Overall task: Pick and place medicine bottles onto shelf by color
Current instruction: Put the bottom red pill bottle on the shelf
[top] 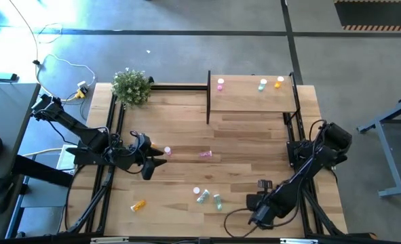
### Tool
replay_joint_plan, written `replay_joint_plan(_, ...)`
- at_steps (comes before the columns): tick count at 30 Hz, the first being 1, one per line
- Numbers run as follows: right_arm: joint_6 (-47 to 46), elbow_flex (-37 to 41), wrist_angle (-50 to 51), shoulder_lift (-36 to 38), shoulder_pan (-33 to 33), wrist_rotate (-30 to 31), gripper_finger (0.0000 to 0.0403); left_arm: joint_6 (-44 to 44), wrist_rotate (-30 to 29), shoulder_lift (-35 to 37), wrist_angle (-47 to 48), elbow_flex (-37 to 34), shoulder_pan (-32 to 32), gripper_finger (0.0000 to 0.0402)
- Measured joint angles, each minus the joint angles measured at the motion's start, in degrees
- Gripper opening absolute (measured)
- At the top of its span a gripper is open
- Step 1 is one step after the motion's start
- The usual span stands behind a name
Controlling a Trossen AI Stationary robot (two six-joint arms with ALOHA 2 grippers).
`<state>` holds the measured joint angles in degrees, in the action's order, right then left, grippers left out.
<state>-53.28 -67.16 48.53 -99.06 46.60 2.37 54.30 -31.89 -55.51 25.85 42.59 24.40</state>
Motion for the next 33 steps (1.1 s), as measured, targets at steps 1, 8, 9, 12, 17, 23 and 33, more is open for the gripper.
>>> replay_joint_plan(1,-0.6,-0.7,-0.4,0.1,-0.9,-0.1,0.0099,0.0,0.3,0.0,0.0,0.0,0.0,0.02)
replay_joint_plan(8,0.5,-8.7,-1.2,0.5,-9.2,4.7,0.0102,-1.9,2.8,0.0,0.0,0.0,0.0,0.02)
replay_joint_plan(9,1.1,-10.0,-1.3,0.5,-10.6,6.3,0.0102,-2.3,3.0,0.0,0.0,0.0,0.0,0.02)
replay_joint_plan(12,3.8,-13.5,-1.0,0.5,-14.9,10.5,0.0102,-3.2,3.0,0.0,0.0,0.0,0.0,0.02)
replay_joint_plan(17,8.8,-18.6,0.7,0.5,-22.5,14.1,0.0103,-3.5,3.0,0.0,0.0,0.0,0.0,0.02)
replay_joint_plan(23,16.4,-26.3,7.4,0.5,-32.1,14.4,0.0103,-3.7,3.0,0.0,0.0,0.0,-0.3,0.02)
replay_joint_plan(33,32.4,-42.1,22.2,0.5,-48.4,14.5,0.0103,-7.0,3.1,0.0,0.0,0.0,-7.4,0.02)
